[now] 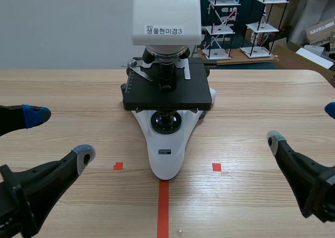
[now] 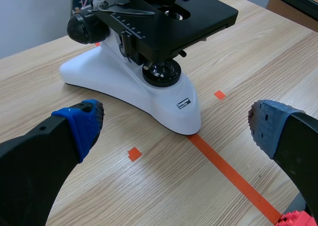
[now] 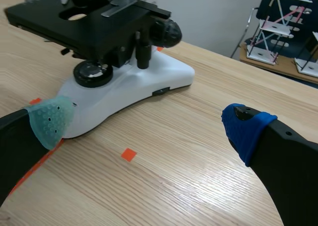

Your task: Return to the home posture

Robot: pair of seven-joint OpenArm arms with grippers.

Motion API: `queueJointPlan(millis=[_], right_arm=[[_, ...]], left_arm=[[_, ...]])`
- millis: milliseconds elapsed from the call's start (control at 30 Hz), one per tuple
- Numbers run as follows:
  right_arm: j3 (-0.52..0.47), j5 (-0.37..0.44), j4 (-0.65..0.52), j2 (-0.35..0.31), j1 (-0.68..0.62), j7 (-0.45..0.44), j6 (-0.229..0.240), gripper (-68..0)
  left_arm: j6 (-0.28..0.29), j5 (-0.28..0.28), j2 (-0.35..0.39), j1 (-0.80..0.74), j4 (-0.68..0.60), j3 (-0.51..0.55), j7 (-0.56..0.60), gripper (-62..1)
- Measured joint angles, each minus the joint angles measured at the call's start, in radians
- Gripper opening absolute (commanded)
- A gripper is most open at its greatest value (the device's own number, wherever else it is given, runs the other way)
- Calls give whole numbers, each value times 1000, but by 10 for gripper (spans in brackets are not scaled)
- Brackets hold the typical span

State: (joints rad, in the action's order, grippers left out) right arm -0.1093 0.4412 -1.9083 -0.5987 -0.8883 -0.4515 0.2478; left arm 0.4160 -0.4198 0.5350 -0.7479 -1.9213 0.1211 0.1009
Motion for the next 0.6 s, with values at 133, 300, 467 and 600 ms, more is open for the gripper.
queueJointPlan(millis=[133, 300, 467, 600], right_arm=[[0, 0, -45, 0, -37, 0, 0, 4], [0, 0, -51, 0, -40, 0, 0, 4], [0, -16, -51, 0, -40, 0, 0, 4], [0, -16, -51, 0, -40, 1, 0, 4]], left_arm=[[0, 0, 0, 0, 0, 0, 0, 8], [0, 0, 0, 0, 0, 0, 0, 8], [0, 0, 0, 0, 0, 0, 0, 8], [0, 0, 0, 0, 0, 0, 0, 8]])
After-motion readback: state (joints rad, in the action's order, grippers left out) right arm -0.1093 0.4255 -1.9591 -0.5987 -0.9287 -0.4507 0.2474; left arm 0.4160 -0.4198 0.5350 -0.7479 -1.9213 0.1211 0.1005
